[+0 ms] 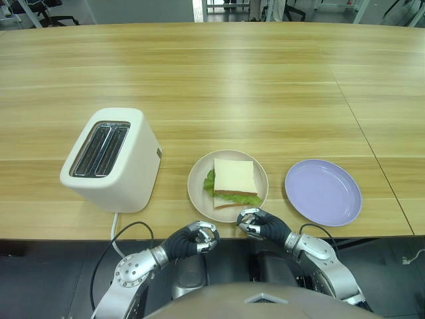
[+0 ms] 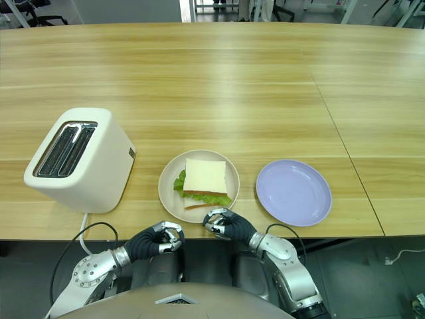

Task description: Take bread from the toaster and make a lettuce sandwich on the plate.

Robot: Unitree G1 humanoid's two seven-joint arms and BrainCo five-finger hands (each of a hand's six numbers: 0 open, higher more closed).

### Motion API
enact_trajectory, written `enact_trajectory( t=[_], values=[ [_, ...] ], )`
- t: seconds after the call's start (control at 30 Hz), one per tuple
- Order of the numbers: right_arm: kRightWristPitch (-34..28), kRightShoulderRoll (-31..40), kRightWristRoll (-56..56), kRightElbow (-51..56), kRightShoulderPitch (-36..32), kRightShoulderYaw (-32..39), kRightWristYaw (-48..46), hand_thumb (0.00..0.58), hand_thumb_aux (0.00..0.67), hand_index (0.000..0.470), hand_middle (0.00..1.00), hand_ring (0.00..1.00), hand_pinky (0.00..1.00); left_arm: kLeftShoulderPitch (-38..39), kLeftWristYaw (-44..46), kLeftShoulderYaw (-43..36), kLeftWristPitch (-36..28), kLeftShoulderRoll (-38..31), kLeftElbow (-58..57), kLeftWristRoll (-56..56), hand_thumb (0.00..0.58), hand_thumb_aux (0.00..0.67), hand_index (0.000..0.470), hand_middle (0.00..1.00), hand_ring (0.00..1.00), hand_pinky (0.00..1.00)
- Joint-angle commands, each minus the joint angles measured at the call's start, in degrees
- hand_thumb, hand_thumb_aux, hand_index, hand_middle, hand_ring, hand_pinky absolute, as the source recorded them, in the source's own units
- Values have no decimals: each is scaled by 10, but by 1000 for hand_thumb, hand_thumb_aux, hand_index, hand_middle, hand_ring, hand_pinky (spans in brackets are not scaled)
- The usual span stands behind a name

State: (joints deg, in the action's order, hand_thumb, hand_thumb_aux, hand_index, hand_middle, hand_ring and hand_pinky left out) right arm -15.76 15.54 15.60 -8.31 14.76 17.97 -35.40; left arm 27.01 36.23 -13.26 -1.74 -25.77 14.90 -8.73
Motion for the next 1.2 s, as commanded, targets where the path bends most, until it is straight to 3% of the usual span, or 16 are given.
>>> enact_trajectory(
  t=[0.03, 0.2, 0.47, 1.07, 1.2],
  values=[
    [-60, -4, 14, 18, -6, 0, 2, 580, 670, 460, 1000, 1000, 1000, -17, -12, -11, -39, 3, -8, 16, 580, 670, 460, 1000, 1000, 1000],
    [-101, -12, 22, 36, -23, 0, 4, 580, 670, 460, 1000, 1000, 1000, -53, -24, -10, -71, 22, -26, 11, 580, 670, 460, 1000, 1000, 1000],
    [-97, -25, 17, 76, -46, -8, 13, 580, 670, 460, 1000, 1000, 1000, -111, -50, -14, -84, 71, -90, 21, 580, 670, 460, 1000, 1000, 1000],
    [3, -76, -35, 232, -204, -61, 68, 580, 670, 460, 1000, 1000, 1000, -239, -88, -18, -67, 152, -232, 48, 580, 670, 460, 1000, 1000, 1000],
    [54, -90, -57, 306, -250, -81, 97, 580, 670, 460, 1000, 1000, 1000, -281, -109, -4, -44, 165, -277, 57, 580, 670, 460, 1000, 1000, 1000]
  ],
)
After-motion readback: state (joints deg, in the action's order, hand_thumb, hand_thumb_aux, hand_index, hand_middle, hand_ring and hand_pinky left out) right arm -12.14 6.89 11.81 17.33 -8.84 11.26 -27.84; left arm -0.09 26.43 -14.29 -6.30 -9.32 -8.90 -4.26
